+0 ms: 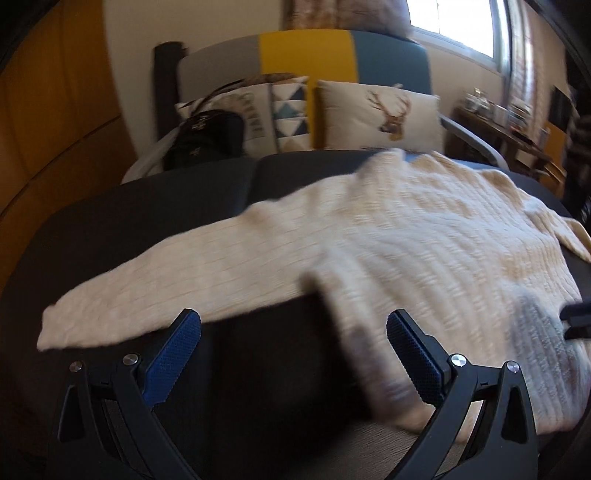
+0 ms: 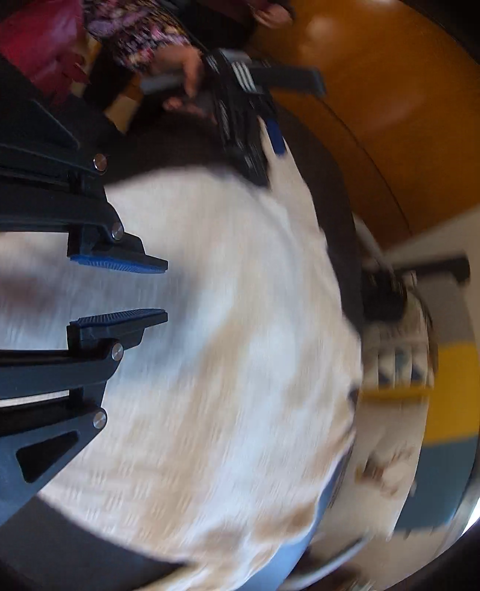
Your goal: Fold clothes
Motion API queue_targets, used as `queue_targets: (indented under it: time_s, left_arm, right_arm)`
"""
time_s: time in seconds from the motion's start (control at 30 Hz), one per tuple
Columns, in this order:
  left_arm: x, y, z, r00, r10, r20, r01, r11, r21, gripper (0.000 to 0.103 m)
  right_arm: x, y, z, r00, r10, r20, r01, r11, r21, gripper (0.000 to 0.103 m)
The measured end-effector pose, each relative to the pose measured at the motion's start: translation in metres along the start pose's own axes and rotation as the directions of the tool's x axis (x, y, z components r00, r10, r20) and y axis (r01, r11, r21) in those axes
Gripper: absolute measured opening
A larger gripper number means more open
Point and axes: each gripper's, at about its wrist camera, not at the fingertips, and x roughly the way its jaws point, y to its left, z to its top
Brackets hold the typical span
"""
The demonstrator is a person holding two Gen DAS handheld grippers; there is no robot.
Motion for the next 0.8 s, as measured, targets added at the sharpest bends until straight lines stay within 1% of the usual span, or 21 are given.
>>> queue_targets:
  time_s: [0.07,0.17,0.2,0.27,0.3,0.37,0.43,0.5,0.53,0.57,0.6,0.7,0.8]
  left_arm:
    - [-0.002,0.017,-0.007,1.000,0.010,-0.009,-0.010,0.998,-0.058,0.103]
    - [0.001,0.032,-0.014,1.000,-0.014,-0.028,0.010,0.991,-0.132,0.103]
    - [0.002,0.035,-0.016,0.999,-0.021,-0.034,0.016,0.988,-0.152,0.103]
    - [0.003,0.034,-0.018,0.999,-0.028,-0.042,0.021,0.987,-0.159,0.103]
    - [0.004,0.033,-0.020,0.998,-0.033,-0.045,0.025,0.987,-0.159,0.103]
    - [0.004,0.031,-0.021,0.998,-0.044,-0.046,0.036,0.986,-0.160,0.103]
    - [0.004,0.030,-0.023,0.997,-0.059,-0.047,0.050,0.985,-0.165,0.103]
    - [0.003,0.029,-0.024,0.996,-0.071,-0.047,0.062,0.983,-0.171,0.103]
    - [0.003,0.029,-0.024,0.996,-0.076,-0.047,0.067,0.983,-0.174,0.103]
    - [0.003,0.029,-0.024,0.996,-0.079,-0.047,0.070,0.982,-0.175,0.103]
    - [0.002,0.030,-0.024,0.996,-0.083,-0.046,0.074,0.982,-0.175,0.103]
    - [0.000,0.031,-0.023,0.995,-0.094,-0.039,0.086,0.980,-0.178,0.103]
    - [0.000,0.031,-0.020,0.993,-0.117,-0.031,0.109,0.978,-0.179,0.103]
  right_arm:
    - [0.012,0.038,-0.003,0.999,0.015,-0.048,-0.021,0.991,-0.133,0.027]
    - [0.036,0.079,-0.014,0.993,-0.039,-0.114,0.005,0.960,-0.281,0.028]
    - [0.044,0.089,-0.017,0.990,-0.068,-0.124,0.025,0.946,-0.324,0.028]
    - [0.059,0.103,-0.022,0.980,-0.155,-0.121,0.094,0.908,-0.408,0.028]
    - [0.067,0.108,-0.025,0.971,-0.209,-0.114,0.136,0.881,-0.453,0.029]
    - [0.080,0.116,-0.030,0.954,-0.280,-0.111,0.184,0.832,-0.524,0.029]
    - [0.088,0.117,-0.032,0.945,-0.317,-0.086,0.216,0.796,-0.566,0.029]
    - [0.091,0.114,-0.031,0.942,-0.331,-0.052,0.240,0.776,-0.584,0.029]
    - [0.092,0.110,-0.028,0.942,-0.333,-0.048,0.245,0.775,-0.582,0.028]
    - [0.092,0.106,-0.024,0.941,-0.337,-0.044,0.253,0.781,-0.571,0.015]
    - [0.089,0.099,-0.017,0.944,-0.329,-0.035,0.257,0.795,-0.549,0.008]
    - [0.078,0.062,0.009,0.966,-0.258,-0.022,0.226,0.880,-0.418,0.007]
    - [0.069,0.022,0.036,0.982,-0.186,0.000,0.179,0.946,-0.270,0.007]
